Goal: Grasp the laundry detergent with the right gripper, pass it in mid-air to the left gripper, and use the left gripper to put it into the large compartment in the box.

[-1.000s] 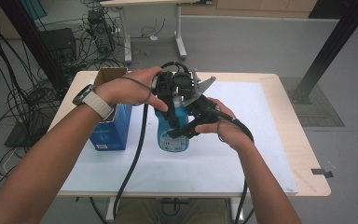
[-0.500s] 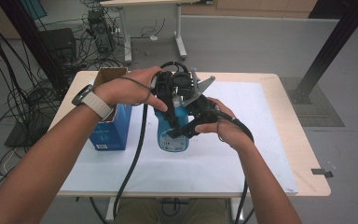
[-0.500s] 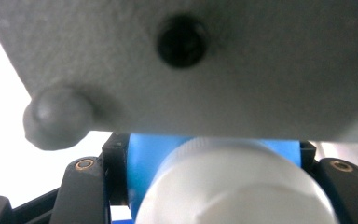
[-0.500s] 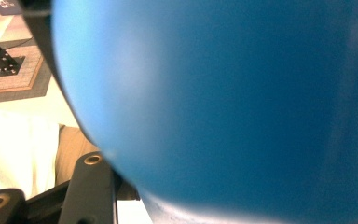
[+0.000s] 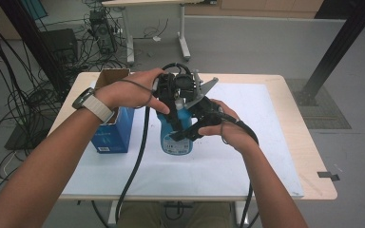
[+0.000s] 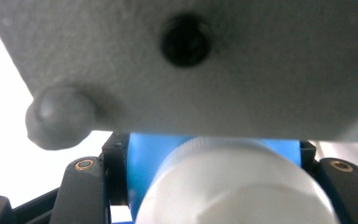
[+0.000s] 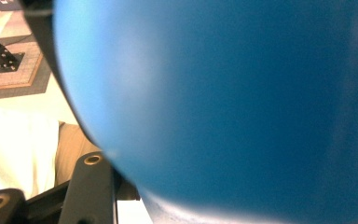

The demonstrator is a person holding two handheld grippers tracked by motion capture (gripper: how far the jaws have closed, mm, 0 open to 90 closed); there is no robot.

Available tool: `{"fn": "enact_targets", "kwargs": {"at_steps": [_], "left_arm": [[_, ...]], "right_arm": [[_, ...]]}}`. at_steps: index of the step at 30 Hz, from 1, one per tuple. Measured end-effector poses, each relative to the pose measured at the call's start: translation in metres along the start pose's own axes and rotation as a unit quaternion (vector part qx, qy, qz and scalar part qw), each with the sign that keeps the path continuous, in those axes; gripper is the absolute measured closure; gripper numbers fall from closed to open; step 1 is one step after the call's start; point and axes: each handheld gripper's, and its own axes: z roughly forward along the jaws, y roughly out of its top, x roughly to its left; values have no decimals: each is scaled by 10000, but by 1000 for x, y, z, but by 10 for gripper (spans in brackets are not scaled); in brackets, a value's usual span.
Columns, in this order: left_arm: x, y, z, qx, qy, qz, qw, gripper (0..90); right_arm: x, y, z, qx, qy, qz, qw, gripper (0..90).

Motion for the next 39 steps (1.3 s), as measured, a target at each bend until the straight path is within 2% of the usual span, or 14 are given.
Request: {"fn": "enact_targets", "kwargs": {"at_steps": [12,14,20,25,30,31,33,34,37,39], "left_arm": [[-1,-2,-1,-55,-30,-58,10000,388],[-1,-2,-1,-58,-36,-60,10000,388],[-1,-2,0,-82,-50,-76,9999,387],[0,-2,1,-87,-57,-73,9999,387],[0,-2,1,-95,-55,-76,9999,387],[0,-2,1,-90,-57,-69,9999,387],[0,-2,1,-95,-64,-72,9999,387],[1,-2,1,-94,-68,-62,9999,387],[1,-2,1,-99,-59,-68,9999,387],[1,-2,0,-90,-62,-71,9999,387]], "right_arm": [[1,2,1,14,4,-44,10000,437],[2,2,0,67,-7,33,10000,437],[1,1,0,27,2,-57,10000,437],[1,1,0,62,-5,18,10000,437],[-1,0,0,28,4,-73,10000,437],[1,0,-1,86,-7,68,9999,437],[-2,0,1,-12,11,-146,9999,437],[1,1,0,62,10,45,10000,436],[-2,0,0,29,4,-117,9999,436],[-1,1,0,51,5,-39,10000,436]]}}
